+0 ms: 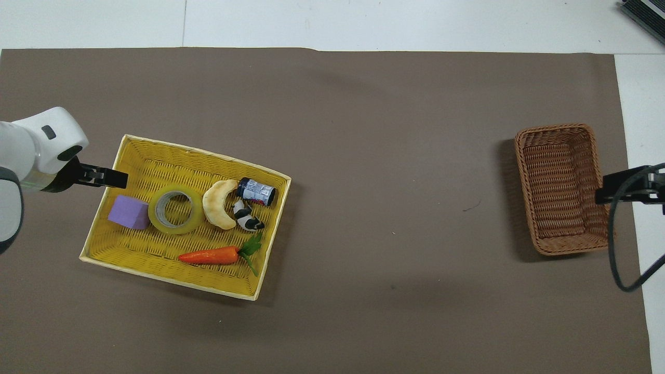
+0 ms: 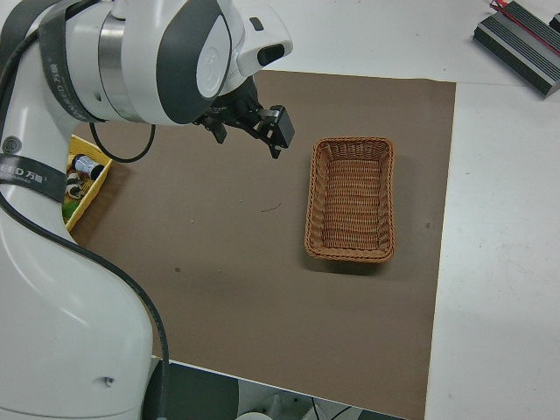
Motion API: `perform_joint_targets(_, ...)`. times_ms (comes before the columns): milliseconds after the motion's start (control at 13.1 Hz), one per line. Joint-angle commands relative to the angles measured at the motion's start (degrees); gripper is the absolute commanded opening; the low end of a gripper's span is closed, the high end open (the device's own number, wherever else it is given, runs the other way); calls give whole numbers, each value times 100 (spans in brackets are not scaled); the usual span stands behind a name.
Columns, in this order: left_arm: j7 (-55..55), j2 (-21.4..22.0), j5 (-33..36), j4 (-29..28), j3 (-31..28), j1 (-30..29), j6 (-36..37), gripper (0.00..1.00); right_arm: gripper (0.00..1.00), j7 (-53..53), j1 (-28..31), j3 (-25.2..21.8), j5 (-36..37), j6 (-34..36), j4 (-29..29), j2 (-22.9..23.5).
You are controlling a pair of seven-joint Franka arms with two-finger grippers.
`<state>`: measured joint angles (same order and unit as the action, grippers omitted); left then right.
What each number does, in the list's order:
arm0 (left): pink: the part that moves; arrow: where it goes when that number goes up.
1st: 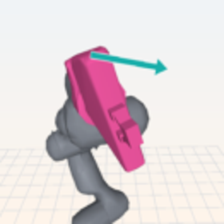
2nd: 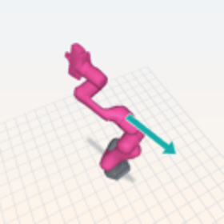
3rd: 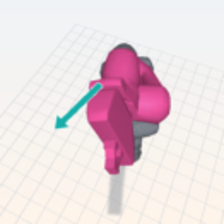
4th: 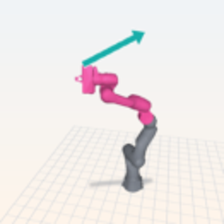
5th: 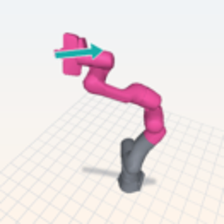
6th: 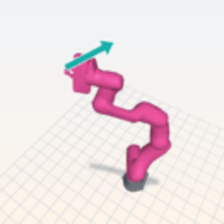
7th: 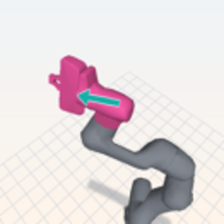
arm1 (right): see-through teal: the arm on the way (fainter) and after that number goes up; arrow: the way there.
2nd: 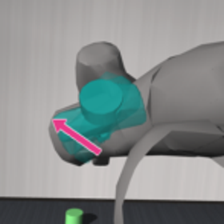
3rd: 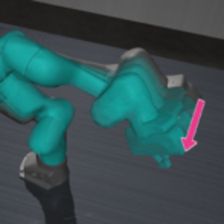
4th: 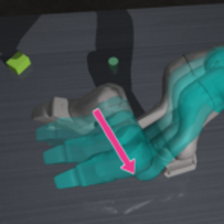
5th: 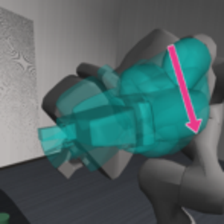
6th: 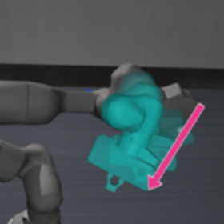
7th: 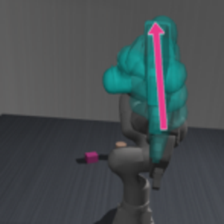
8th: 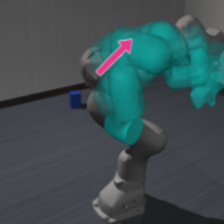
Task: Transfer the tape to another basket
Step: 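Reach the left gripper down into the yellow tray onto the tape roll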
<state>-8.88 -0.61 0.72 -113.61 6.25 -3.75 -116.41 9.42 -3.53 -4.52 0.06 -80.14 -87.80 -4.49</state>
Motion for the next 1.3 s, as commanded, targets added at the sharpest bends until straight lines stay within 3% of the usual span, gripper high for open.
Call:
perform_joint_targets(0, -79, -394, -45, -162, -36, 286, -557, 100, 100, -125, 37, -23, -156, -10, -53, -78)
perform_joint_targets(305, -709, -555, -1, -854, -36, 375, -1699, 100, 100, -125, 37, -23, -156, -10, -53, -78)
perform_joint_targets(914, -1555, -633, 25, -1366, -36, 375, -1947, 91, 100, -125, 37, -23, -156, -10, -53, -78)
perform_joint_targets(1067, -1555, -669, 16, -1610, -36, 384, -2287, 89, 100, -125, 37, -23, -156, -10, -53, -78)
perform_joint_targets(1143, -1555, -625, 16, -1716, -36, 384, -2412, 57, 100, -125, 37, -23, -156, -10, -53, -78)
perform_joint_targets(1219, -1607, -634, 16, -1700, -36, 375, -2396, 13, 100, -125, 37, -23, -156, -10, -53, -78)
